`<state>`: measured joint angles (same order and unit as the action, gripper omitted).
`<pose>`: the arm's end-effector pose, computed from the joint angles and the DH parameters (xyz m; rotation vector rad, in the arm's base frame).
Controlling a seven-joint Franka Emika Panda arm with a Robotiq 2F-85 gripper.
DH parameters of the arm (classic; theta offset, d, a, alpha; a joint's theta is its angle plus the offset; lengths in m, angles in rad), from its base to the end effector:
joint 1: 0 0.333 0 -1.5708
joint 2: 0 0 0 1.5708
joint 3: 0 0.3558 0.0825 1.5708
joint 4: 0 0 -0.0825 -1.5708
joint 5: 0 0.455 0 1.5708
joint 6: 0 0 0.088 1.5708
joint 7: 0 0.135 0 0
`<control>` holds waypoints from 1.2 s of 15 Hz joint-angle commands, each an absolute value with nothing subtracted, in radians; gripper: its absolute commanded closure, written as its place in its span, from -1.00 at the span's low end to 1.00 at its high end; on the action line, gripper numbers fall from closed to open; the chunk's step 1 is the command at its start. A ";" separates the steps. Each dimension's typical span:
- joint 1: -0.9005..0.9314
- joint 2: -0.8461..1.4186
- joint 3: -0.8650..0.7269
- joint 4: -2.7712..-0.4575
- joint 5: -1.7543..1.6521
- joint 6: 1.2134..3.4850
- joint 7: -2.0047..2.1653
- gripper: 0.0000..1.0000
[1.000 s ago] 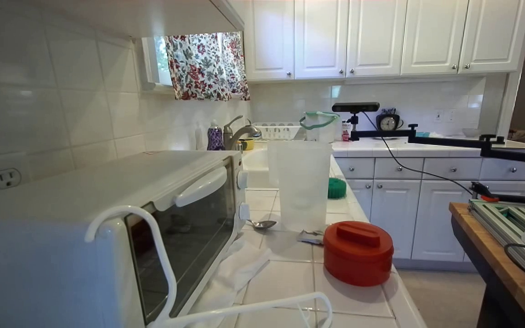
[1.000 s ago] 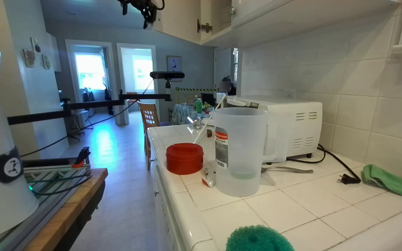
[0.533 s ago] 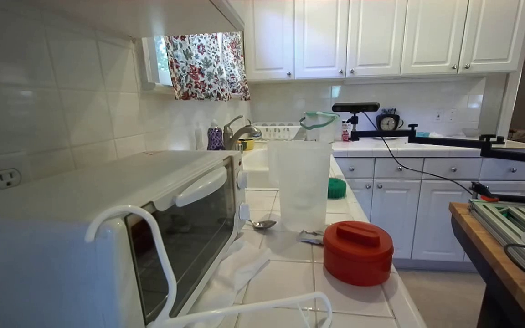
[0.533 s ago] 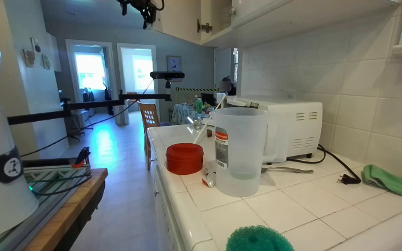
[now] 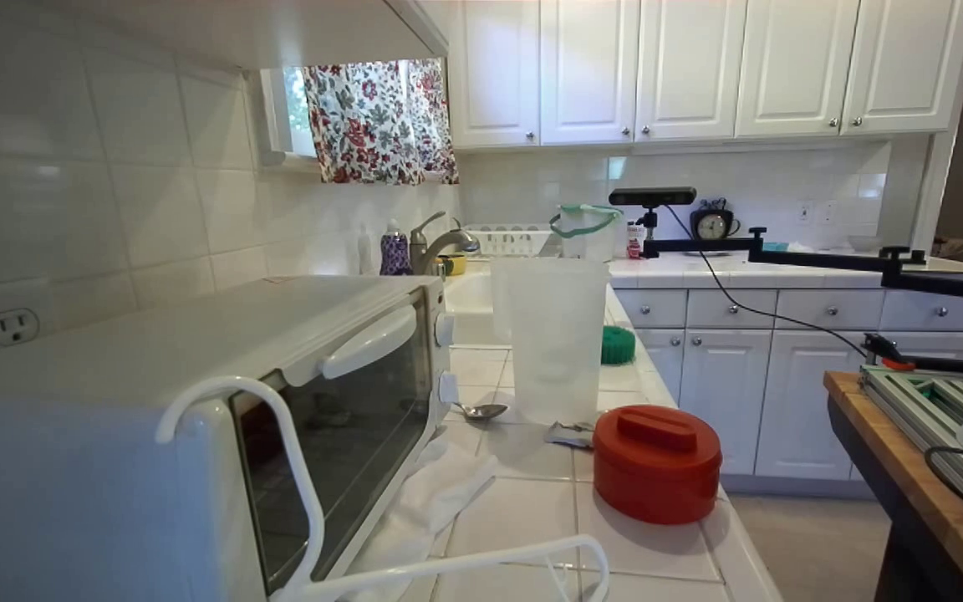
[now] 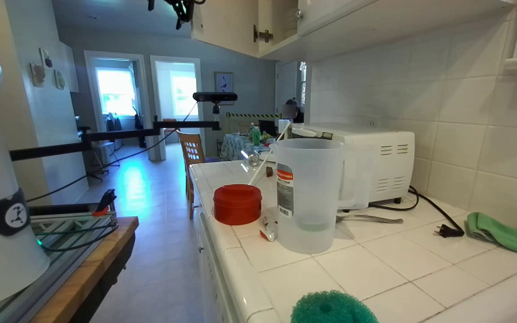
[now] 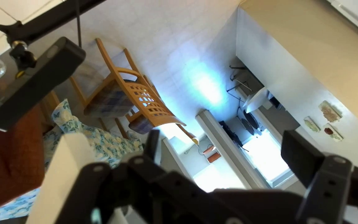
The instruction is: Open the left door of the cabinet above the toaster oven.
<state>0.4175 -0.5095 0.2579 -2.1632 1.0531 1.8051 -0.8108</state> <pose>0.2986 0.3941 0.6428 -1.7897 -1.3295 -0.2512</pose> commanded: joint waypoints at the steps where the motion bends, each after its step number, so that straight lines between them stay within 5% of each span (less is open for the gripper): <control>1: 0.406 -0.528 0.244 -2.126 1.078 1.688 -0.785 -1.00; 8: 0.352 -0.553 0.207 -2.097 1.099 1.430 -0.696 -1.00; 18: 0.211 -0.614 0.200 -2.023 0.615 1.299 -0.556 -1.00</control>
<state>0.2273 -0.6184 0.1821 -2.0426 0.7318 1.3161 -0.6094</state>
